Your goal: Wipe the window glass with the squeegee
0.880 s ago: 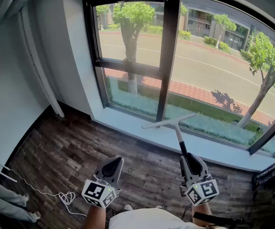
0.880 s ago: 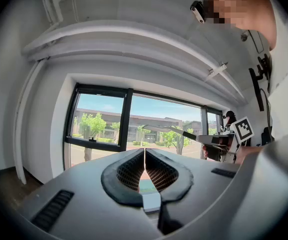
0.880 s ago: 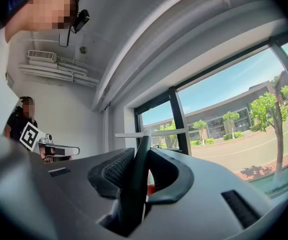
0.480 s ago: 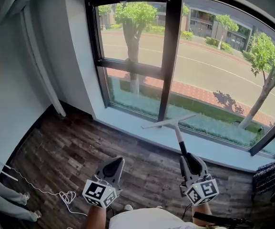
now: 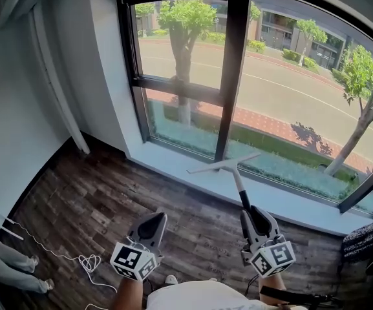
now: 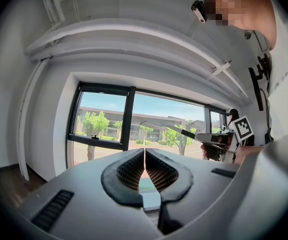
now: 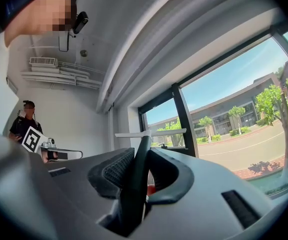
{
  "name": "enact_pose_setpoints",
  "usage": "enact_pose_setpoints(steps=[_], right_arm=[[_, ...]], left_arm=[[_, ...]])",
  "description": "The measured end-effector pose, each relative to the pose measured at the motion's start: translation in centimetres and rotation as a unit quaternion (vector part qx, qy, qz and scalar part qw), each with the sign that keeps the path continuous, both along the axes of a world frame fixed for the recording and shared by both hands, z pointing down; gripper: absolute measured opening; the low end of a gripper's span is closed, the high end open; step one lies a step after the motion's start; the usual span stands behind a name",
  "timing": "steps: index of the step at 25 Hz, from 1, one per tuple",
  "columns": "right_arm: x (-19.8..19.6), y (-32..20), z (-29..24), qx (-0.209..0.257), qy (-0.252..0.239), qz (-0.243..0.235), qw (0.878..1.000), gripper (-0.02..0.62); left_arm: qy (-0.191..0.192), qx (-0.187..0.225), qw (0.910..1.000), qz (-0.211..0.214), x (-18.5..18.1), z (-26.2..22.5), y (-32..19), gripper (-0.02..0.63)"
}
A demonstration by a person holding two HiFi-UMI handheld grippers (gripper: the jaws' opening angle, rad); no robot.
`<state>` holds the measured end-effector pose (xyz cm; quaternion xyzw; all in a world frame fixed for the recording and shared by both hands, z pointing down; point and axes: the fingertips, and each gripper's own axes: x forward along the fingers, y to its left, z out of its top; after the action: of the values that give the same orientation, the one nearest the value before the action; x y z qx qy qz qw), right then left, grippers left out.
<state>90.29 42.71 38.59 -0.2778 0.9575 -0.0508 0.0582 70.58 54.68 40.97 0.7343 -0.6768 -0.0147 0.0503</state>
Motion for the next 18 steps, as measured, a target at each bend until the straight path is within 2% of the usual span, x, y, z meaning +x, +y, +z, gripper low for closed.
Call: enact_pose_setpoints(steps=[5, 12, 18], right_arm=[[0.3, -1.0, 1.2, -0.015, 0.000, -0.021, 1.000, 0.100], [1.7, -2.2, 4.1, -0.042, 0.007, -0.072, 0.997, 0.100], [1.6, -4.5, 5.6, -0.065, -0.002, -0.094, 0.993, 0.100]], left_arm=[[-0.002, -0.010, 0.9999, -0.014, 1.0, 0.9, -0.6, 0.022], [-0.005, -0.030, 0.9977, -0.060, 3.5, 2.6, -0.2, 0.023], [0.006, -0.051, 0.9947, -0.089, 3.1, 3.8, -1.4, 0.021]])
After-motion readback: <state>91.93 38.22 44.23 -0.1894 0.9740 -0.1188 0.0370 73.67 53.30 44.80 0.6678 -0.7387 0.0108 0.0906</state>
